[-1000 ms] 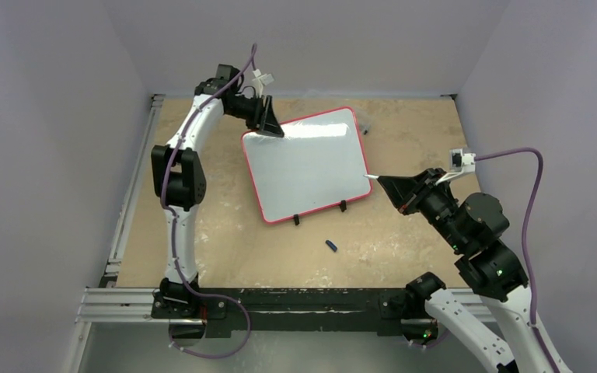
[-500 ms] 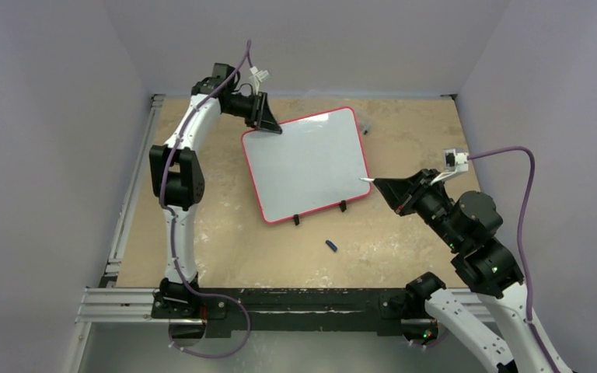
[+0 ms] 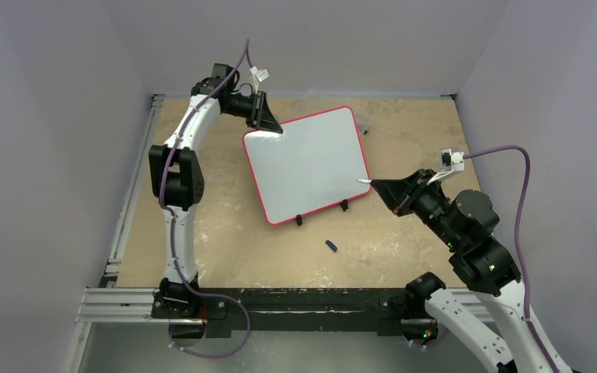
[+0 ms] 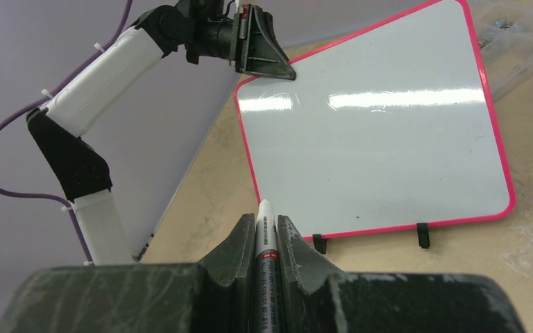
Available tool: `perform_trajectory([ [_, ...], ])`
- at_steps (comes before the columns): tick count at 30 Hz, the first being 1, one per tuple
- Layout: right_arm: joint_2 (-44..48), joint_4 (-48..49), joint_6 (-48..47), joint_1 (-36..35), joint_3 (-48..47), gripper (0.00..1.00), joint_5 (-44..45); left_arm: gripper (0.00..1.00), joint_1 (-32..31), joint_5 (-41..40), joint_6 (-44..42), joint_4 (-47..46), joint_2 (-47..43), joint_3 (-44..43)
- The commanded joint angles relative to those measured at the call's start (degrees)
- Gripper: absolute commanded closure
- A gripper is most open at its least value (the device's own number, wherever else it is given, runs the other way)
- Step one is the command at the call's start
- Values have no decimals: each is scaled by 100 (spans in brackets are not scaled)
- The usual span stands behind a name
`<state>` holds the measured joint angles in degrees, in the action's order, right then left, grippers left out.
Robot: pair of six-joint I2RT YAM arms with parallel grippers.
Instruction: Write a sentence on the whiteboard
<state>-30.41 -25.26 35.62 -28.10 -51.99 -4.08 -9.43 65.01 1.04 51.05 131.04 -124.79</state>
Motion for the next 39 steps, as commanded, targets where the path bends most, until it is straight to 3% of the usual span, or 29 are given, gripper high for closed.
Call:
perform_trajectory([
  [1,-27,308,42,6,47,100,-82,100,-4,147,-55,-386,-487,205],
  [19,82,409,-58,13,167,100,-190,100,-505,-1192,-1393,-1265,-2236,2312],
  [25,123,655,-127,-1,393,100,-320,100,-748,-1624,-1658,-1214,-2733,2650],
  [36,127,2475,-529,1,1478,100,-1205,100,-1061,-2321,-1558,-1592,-3288,3293],
  [39,43,3422,-587,-3,1883,100,-1440,100,-1072,-2439,-1506,-1671,-3295,3407],
])
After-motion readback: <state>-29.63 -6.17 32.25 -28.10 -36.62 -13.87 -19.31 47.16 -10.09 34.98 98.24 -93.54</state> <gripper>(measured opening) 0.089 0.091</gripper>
